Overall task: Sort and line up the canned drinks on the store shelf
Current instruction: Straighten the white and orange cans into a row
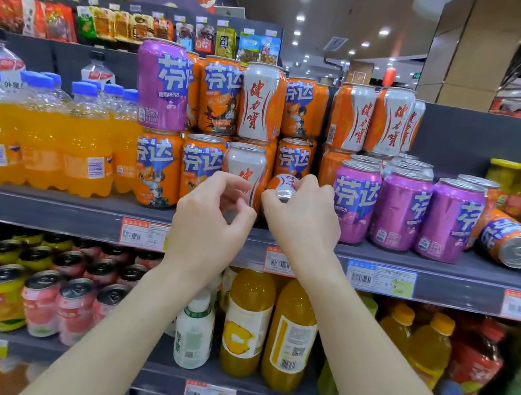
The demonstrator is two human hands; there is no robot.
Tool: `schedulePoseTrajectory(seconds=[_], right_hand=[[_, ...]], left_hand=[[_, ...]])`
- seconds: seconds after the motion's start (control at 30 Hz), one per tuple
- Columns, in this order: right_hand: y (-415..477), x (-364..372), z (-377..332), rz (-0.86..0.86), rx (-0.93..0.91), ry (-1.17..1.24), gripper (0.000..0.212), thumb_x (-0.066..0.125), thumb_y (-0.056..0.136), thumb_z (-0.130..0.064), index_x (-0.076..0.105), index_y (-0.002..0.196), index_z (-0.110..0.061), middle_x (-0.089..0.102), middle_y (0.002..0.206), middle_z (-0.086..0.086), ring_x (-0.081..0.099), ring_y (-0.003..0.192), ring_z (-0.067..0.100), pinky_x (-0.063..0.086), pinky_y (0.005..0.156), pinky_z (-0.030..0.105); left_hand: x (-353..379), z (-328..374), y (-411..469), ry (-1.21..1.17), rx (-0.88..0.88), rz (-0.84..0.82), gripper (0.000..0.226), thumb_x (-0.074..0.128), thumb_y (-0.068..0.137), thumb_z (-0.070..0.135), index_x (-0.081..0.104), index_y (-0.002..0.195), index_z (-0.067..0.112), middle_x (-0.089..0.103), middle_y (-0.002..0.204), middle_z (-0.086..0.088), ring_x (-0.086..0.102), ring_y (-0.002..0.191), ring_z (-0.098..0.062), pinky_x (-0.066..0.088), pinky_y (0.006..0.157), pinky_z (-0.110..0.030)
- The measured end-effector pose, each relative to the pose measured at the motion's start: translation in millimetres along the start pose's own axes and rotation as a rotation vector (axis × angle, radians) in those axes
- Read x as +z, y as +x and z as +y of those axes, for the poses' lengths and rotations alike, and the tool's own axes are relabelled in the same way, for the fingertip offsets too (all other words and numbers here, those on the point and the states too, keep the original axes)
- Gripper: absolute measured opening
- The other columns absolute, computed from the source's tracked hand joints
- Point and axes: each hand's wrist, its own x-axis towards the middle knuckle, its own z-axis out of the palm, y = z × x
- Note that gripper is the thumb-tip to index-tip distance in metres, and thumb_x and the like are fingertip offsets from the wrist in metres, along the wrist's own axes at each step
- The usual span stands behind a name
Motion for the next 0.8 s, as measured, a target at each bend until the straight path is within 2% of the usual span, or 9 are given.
schedulePoseTrajectory(seconds=[0.17, 0.3, 0.4, 0.5, 0.57, 0.63, 0.8], right_hand=[[-10, 1, 10, 0.072, -0.030, 0.076, 0.040, 0.061, 0.087, -0.047, 0.049, 0.114, -0.021, 0.048, 0.109, 0.003, 0.055, 0.090, 0.022, 0.044, 0.068, 0.033], [-23, 7, 20, 0.212, -0.167, 0.107, 0.037, 0.065, 0.086, -0.043, 0.048, 0.109, -0.019, 0.046, 0.106, 0.000, 0.055, 0.090, 0.022, 0.043, 0.065, 0.032], [-30, 12, 29, 0.273, -0.271, 0.121, 0.036, 0.068, 0.086, -0.035, 0.046, 0.107, -0.017, 0.044, 0.105, 0.000, 0.055, 0.092, 0.020, 0.056, 0.066, 0.039], [-34, 12, 36, 0.299, -0.320, 0.165, 0.034, 0.070, 0.087, -0.029, 0.045, 0.106, -0.016, 0.044, 0.105, -0.001, 0.054, 0.092, 0.017, 0.057, 0.068, 0.036], [-35, 12, 41, 0.301, -0.342, 0.193, 0.034, 0.072, 0.088, -0.029, 0.045, 0.105, -0.016, 0.044, 0.105, -0.001, 0.054, 0.091, 0.015, 0.056, 0.068, 0.033], [-36, 12, 47, 0.309, -0.368, 0.206, 0.035, 0.073, 0.088, -0.030, 0.045, 0.104, -0.015, 0.044, 0.104, -0.001, 0.053, 0.091, 0.016, 0.054, 0.068, 0.034], [-39, 12, 56, 0.269, -0.389, 0.229, 0.043, 0.074, 0.090, -0.039, 0.045, 0.113, -0.015, 0.045, 0.111, -0.004, 0.056, 0.097, 0.013, 0.058, 0.070, 0.034]], left_hand=[[3, 3, 0, 0.013, 0.000, 0.009, 0.019, 0.065, 0.091, 0.015, 0.068, 0.109, 0.019, 0.067, 0.090, 0.013, 0.064, 0.082, -0.003, 0.051, 0.070, -0.014], [6, 8, -2, 0.023, 0.014, -0.005, 0.023, 0.067, 0.092, 0.017, 0.070, 0.115, 0.016, 0.070, 0.095, 0.010, 0.065, 0.085, -0.002, 0.053, 0.074, -0.016], [5, 13, -2, 0.035, 0.023, -0.036, 0.028, 0.066, 0.094, 0.018, 0.071, 0.121, 0.015, 0.072, 0.098, 0.010, 0.066, 0.086, 0.000, 0.054, 0.079, -0.016], [6, 18, -4, 0.051, 0.024, -0.136, 0.037, 0.060, 0.099, 0.020, 0.064, 0.136, 0.019, 0.071, 0.116, 0.008, 0.066, 0.100, 0.000, 0.053, 0.088, -0.013], [7, 21, -6, 0.045, 0.001, -0.190, 0.041, 0.055, 0.102, 0.022, 0.059, 0.143, 0.019, 0.067, 0.130, 0.006, 0.062, 0.114, -0.001, 0.052, 0.098, -0.019], [9, 24, -7, 0.036, -0.029, -0.216, 0.041, 0.052, 0.104, 0.024, 0.058, 0.143, 0.018, 0.066, 0.135, 0.003, 0.062, 0.121, -0.005, 0.052, 0.103, -0.026], [16, 29, -8, 0.011, -0.091, -0.181, 0.039, 0.053, 0.103, 0.025, 0.060, 0.141, 0.017, 0.071, 0.127, 0.000, 0.065, 0.115, -0.007, 0.053, 0.102, -0.033]])
